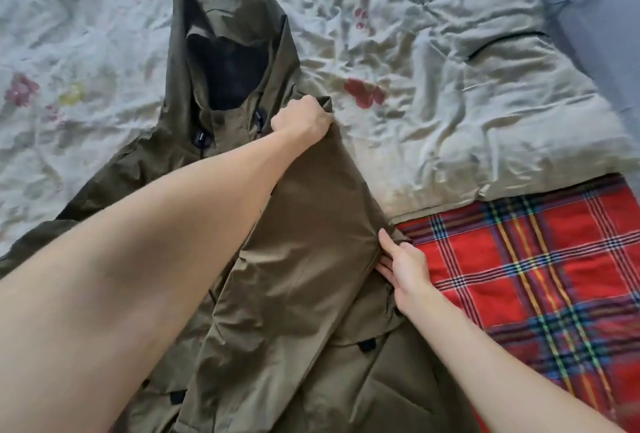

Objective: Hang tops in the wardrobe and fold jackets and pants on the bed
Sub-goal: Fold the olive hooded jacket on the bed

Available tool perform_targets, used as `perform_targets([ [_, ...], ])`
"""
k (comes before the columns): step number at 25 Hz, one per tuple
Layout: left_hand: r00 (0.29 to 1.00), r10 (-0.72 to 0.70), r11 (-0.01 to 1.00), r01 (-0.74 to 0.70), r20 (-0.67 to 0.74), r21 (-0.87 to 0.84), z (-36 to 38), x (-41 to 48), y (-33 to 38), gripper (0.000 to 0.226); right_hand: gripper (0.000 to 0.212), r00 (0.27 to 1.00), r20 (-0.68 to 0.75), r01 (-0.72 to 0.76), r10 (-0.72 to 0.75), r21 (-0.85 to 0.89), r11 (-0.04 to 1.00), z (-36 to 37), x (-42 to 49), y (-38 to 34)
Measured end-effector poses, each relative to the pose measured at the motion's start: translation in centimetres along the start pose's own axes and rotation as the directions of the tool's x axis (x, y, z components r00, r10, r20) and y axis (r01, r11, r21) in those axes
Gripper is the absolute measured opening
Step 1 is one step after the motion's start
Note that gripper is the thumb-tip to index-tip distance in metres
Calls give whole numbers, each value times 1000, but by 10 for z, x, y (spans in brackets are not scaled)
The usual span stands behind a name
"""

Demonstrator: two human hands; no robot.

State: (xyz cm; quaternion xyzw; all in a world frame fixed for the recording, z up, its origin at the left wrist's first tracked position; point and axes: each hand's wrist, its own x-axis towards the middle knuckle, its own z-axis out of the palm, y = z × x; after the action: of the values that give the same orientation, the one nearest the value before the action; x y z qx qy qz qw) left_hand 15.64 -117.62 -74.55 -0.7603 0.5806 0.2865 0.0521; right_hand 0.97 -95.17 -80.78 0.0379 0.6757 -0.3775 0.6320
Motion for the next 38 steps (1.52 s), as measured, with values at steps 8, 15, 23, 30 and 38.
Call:
perform_targets([
  [8, 987, -137, 944, 156, 83, -290, 1, 34, -3, 50, 31, 995, 33, -97, 94, 119, 988, -9, 9, -1],
  [15, 997, 51, 981, -61, 56, 183, -17, 24, 3, 54, 24, 996, 13, -94, 93, 133, 987, -9, 10, 0],
  [23, 961, -165, 880, 246, 224, -406, -12, 25, 10, 50, 27, 989, 97, -128, 113, 159, 979, -15, 13, -1],
  [30, 910, 55, 841, 179, 410, -510, -11, 27, -7, 13, 29, 991, 88, -114, 100, 171, 979, -15, 11, -3],
  [38, 800, 479, 863, -353, -362, 362, 78, -94, -76, 67, 24, 642, 167, 679, -748, -577, 454, -5, -60, 1],
])
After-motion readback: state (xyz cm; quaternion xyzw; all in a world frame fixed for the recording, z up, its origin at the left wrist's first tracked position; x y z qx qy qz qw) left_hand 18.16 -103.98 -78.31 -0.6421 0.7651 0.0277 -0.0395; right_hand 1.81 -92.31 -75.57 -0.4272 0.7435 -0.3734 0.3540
